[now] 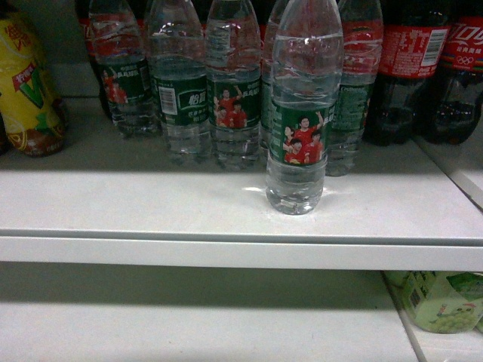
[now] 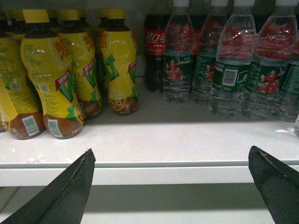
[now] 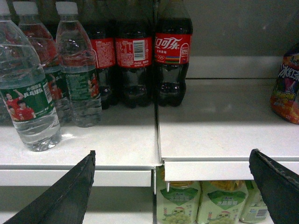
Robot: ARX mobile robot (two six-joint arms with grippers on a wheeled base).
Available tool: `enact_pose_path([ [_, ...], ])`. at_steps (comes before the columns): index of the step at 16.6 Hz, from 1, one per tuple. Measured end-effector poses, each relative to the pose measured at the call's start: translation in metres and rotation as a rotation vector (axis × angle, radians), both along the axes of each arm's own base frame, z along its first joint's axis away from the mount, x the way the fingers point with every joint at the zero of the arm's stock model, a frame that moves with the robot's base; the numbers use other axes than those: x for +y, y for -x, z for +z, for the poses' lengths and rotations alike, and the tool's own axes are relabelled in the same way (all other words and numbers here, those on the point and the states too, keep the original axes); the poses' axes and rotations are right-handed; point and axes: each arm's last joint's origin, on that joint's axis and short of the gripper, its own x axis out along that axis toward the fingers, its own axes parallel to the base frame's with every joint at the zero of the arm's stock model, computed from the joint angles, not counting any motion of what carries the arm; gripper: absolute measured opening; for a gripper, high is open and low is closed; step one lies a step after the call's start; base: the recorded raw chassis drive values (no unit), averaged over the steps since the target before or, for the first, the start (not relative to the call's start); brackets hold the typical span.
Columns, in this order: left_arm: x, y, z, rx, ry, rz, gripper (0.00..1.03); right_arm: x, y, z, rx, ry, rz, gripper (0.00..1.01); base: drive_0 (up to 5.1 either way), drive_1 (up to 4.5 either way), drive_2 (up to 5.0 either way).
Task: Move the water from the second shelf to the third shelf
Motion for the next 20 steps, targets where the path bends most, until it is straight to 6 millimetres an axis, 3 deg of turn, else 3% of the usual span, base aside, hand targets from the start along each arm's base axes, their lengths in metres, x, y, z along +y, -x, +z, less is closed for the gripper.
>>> enact_pose_path([
  [19,0.0,0.0,0.0,0.0,0.0,0.0,0.98,0.0,0.0,0.0,0.0,0.0,0.0,0.98,0.0,0.0,0.0],
  [20,0.0,0.0,0.0,0.0,0.0,0.0,0.98,-0.001,-0.0008,-0.0033,0.069,-0.051,0.02,0.98,0.0,0.0,0.0],
])
